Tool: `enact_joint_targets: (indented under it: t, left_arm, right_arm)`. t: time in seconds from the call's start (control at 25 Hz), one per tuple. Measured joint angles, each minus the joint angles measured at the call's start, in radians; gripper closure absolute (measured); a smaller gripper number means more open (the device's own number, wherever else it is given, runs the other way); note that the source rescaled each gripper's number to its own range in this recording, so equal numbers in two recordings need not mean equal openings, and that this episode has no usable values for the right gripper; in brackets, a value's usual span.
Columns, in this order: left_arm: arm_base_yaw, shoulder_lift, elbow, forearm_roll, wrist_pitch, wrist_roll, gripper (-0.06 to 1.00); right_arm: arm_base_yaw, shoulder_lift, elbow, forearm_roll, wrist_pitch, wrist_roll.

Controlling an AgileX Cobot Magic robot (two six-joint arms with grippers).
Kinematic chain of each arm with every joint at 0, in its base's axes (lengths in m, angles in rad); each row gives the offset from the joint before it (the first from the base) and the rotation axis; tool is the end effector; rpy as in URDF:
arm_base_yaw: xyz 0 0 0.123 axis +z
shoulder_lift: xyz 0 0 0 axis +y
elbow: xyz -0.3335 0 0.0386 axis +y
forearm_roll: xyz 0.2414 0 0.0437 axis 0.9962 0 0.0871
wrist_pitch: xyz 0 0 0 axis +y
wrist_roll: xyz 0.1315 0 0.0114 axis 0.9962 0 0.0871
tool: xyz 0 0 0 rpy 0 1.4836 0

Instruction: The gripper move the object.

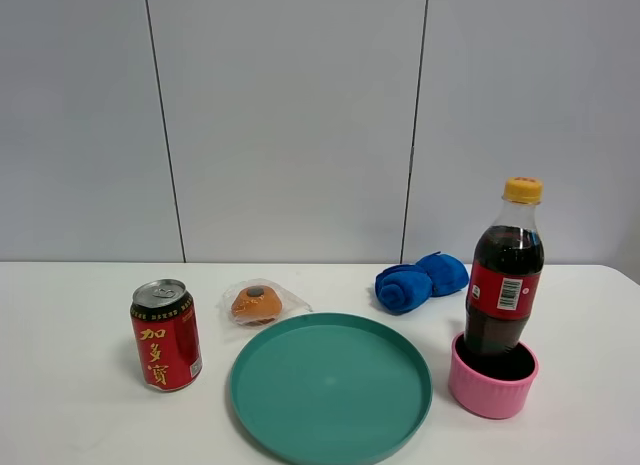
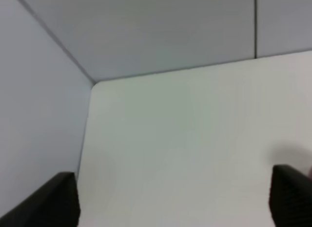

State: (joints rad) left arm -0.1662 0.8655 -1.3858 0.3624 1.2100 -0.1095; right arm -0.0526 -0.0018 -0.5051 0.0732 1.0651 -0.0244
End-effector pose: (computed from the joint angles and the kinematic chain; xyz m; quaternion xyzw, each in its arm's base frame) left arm 0.1108 0.0258 0.4916 0.0025 0.8709 0.1142 0.4781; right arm -0.0259 0.0098 0.2567 0.0104 0.8519 0.0164 0.5233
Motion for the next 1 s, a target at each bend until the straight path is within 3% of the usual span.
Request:
enact_joint_targets:
  t: [0.2,0.36,0.52,0.72,1.0]
  left_arm:
    - [0.175,-0.246,0.147,-0.132,0.001,0.038,0.51]
    - [0.242,-0.441,0.282,-0.243,0.001,0.039,0.51]
    - [0.265,-0.618,0.426,-0.333,0.003,0.047,0.51]
    - [0.266,-0.798,0.592,-0.383,0.005,0.109,0.51]
    - [0.266,-0.872,0.777,-0.457,-0.050,0.130,0.50]
  right_arm:
    - [0.000,0.000,0.000,0.000,0.000,0.000]
    - [0.000,0.000,0.000,0.000,0.000,0.000]
    - [0.000,0.000,0.000,0.000,0.000,0.000]
    - [0.000,0.000,0.000,0.000,0.000,0.000]
    - [0.000,0.000,0.000,0.000,0.000,0.000]
